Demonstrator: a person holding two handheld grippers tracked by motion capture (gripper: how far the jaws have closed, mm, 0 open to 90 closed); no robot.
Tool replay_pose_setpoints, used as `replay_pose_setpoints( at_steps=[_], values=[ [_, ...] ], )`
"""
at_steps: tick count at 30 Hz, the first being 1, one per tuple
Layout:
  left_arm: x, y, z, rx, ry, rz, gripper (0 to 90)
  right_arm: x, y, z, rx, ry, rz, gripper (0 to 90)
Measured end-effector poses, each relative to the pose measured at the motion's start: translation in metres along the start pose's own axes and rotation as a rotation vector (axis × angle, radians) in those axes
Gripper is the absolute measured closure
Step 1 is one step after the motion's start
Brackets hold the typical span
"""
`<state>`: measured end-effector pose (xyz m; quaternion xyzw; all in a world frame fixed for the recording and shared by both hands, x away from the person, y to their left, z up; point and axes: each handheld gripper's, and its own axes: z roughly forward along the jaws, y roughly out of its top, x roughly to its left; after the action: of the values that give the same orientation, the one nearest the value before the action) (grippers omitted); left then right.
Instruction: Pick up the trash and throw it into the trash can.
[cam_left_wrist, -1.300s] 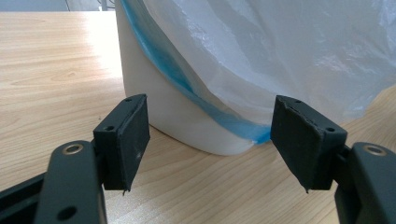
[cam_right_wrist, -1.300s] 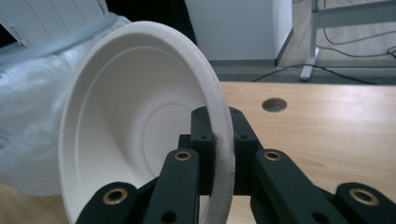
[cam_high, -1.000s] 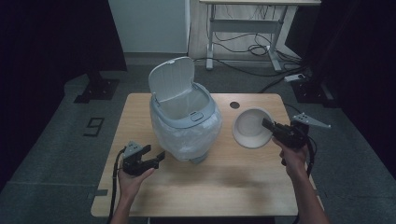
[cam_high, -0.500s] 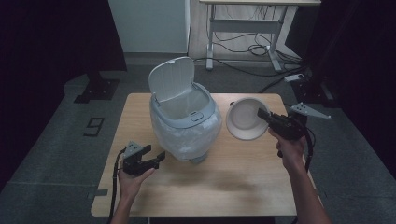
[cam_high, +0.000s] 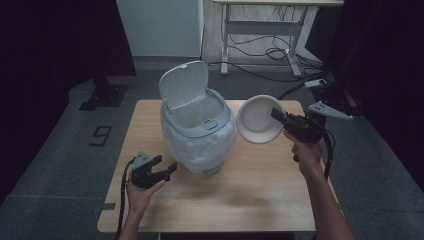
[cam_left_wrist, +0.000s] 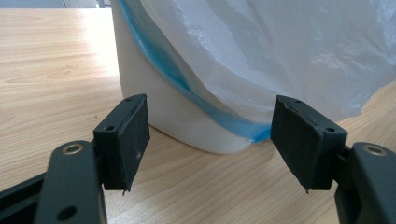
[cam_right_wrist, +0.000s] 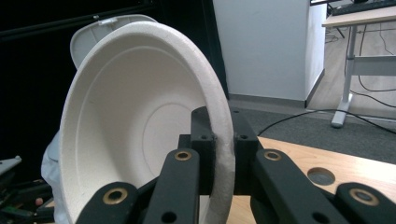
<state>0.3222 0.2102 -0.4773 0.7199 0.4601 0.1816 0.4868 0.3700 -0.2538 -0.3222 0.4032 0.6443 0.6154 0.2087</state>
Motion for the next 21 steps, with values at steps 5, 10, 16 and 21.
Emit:
replay_pose_setpoints(
  at_steps=[5, 10, 16, 21],
  values=[
    [0.0, 0.0, 0.0, 0.0, 0.001, 0.0, 28.3, 0.003, 0.007, 0.003, -0.01, 0.008, -0.002, 83.5],
    [0.001, 0.0, 0.0, 0.001, 0.0, -0.001, 28.3, 0.005, 0.012, 0.006, -0.017, 0.016, 0.004, 83.5],
    [0.001, 0.0, -0.001, -0.003, 0.002, -0.004, 28.3, 0.009, 0.017, 0.012, -0.01, 0.02, -0.003, 83.5],
    [0.001, 0.0, -0.001, -0.002, 0.001, -0.003, 28.3, 0.01, 0.02, 0.017, -0.01, 0.019, -0.004, 83.5]
  ],
)
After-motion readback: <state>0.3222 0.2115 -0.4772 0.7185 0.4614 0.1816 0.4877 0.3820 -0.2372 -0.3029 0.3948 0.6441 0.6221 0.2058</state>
